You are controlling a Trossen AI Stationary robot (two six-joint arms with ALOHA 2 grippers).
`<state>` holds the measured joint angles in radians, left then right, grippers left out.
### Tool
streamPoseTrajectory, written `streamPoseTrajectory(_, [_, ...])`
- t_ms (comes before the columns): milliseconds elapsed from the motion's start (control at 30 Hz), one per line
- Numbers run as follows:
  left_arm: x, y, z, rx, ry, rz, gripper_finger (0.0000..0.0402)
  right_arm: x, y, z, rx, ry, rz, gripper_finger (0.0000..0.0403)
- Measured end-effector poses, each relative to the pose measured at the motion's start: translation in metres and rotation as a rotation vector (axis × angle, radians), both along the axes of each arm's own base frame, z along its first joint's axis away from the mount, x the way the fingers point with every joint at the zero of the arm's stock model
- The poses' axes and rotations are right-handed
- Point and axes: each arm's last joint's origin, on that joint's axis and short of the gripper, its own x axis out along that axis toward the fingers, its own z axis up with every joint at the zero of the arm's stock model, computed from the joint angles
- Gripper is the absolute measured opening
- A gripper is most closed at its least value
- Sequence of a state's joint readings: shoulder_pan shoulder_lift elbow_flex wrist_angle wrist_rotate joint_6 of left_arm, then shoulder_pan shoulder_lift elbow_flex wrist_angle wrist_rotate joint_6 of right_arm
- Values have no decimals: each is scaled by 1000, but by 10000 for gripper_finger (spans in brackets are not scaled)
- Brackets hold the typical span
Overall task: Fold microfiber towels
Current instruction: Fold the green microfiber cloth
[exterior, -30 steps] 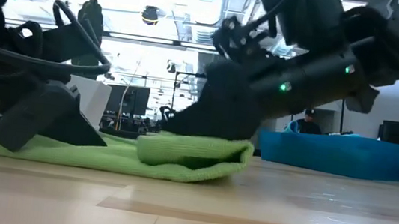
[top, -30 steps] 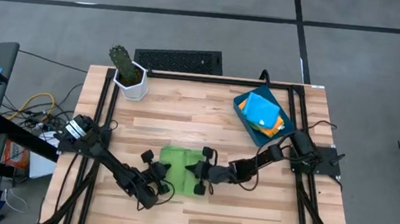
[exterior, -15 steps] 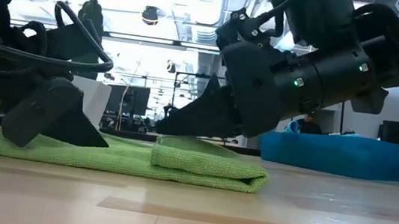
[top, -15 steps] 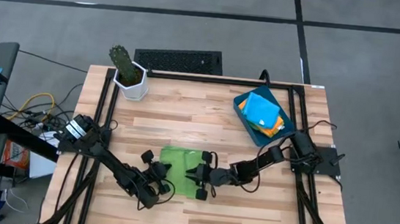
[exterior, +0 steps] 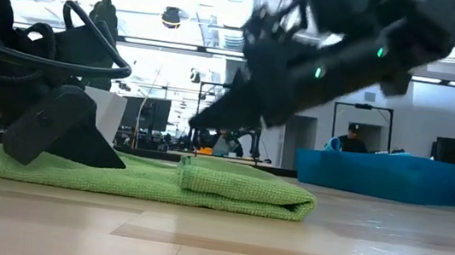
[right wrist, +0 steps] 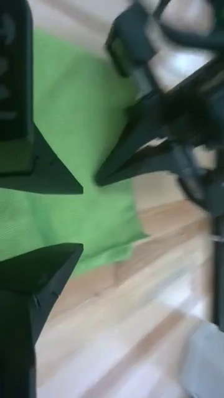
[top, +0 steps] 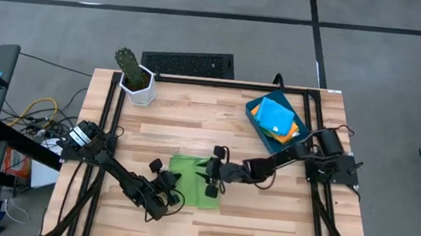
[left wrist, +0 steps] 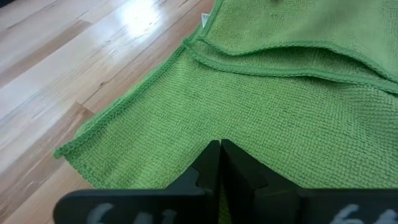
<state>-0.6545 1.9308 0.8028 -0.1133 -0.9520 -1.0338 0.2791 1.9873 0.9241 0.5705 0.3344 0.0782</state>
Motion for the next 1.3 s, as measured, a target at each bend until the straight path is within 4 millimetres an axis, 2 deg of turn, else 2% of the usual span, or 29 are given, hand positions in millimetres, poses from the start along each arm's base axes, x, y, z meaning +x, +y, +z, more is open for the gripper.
streamPoseTrajectory(167, [0,0,0,-5,-3,4,6,2,-7,-41,43,89,-28,125])
streamPoseTrajectory(300, [0,0,0,-7,-3,4,6,5,-14,-50,76,90,-73,97])
streamPoseTrajectory(467, [0,0,0,-19,-13,14,6,3,-13,-40,57,85,-58,77])
streamPoseTrajectory(667, [0,0,0,-26,-14,16,6,0,-3,4,26,11,-1,75])
streamPoseTrajectory(867, [0,-1,4,-79,-36,31,6,-11,13,21,23,30,42,83])
streamPoseTrajectory(967, [0,-2,8,-90,-26,12,6,-12,17,13,-46,39,-2,86])
streamPoseTrajectory(1033, [1,-2,8,-97,-24,9,6,-11,10,4,-80,73,-45,87])
streamPoseTrajectory(1200, [1,-3,9,-126,-22,2,6,-6,-5,-21,9,141,-51,88])
streamPoseTrajectory(1300, [1,-5,9,-137,-33,2,6,-4,-4,-16,58,122,-9,87])
